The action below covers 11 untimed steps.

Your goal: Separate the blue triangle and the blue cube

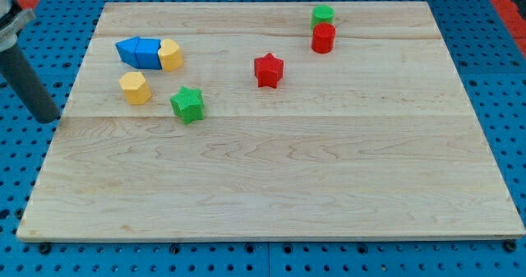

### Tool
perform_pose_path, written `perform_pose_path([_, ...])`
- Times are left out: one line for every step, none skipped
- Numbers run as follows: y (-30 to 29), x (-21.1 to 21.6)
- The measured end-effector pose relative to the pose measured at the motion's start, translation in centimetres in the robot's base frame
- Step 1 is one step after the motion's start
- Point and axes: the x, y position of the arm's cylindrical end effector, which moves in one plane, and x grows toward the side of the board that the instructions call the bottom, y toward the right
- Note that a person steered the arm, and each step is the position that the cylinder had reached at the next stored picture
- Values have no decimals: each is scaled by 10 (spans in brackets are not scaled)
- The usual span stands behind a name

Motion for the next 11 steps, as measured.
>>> perform_pose_path([17,-35])
perform_pose_path([66,-71])
perform_pose_path([76,-80])
perform_pose_path([76,-91])
perform_pose_path([76,-110])
perform_pose_path([79,-122])
perform_pose_path([79,-131])
perform_pose_path([82,-141])
perform_pose_path([102,-144])
perform_pose_path([135,-145])
perform_pose_path([162,-150])
